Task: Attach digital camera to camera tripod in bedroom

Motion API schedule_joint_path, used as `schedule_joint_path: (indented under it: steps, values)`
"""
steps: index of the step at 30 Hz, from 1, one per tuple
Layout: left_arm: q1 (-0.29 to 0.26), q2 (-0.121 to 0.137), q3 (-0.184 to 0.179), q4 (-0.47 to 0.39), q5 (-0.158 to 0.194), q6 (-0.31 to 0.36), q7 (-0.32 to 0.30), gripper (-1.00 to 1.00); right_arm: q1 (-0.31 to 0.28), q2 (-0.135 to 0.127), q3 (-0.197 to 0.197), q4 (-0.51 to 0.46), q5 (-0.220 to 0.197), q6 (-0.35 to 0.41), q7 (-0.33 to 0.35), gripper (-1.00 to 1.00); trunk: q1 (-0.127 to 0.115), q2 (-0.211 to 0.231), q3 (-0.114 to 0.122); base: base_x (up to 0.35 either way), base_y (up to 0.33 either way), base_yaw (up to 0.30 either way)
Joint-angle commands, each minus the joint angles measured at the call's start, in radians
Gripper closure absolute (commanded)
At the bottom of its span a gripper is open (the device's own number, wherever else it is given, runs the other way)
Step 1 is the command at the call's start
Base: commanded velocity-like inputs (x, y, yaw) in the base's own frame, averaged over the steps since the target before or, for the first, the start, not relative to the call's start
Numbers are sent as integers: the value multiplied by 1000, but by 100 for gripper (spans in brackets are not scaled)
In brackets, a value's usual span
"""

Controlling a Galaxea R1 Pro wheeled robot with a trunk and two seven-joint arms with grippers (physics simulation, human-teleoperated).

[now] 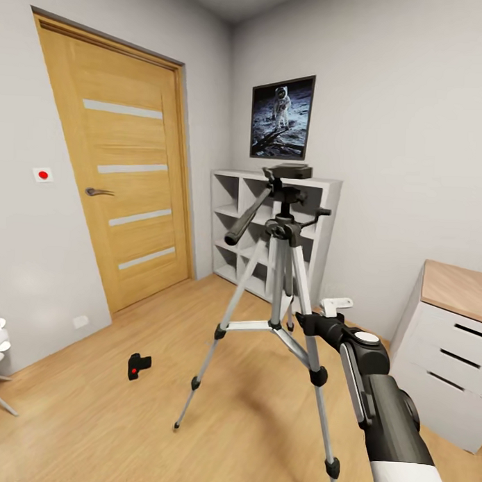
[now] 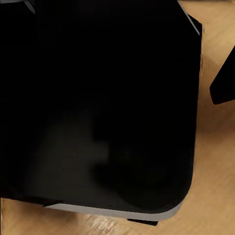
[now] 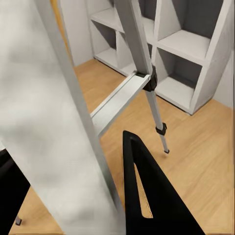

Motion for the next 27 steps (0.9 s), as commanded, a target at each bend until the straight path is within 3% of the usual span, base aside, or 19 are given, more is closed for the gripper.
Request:
schedule_joint_path:
  steps: [1, 27]
  values:
    - [0, 0, 3, -1, 7, -2, -1, -100, -1, 1, -2, -1, 5, 4, 10, 100, 0, -1, -1, -54, -271, 0]
    - [0, 0, 3, -1, 7, -1, -1, -100, -1, 0, -4, -1, 6, -1, 10, 100, 0, -1, -1, -6, -283, 0]
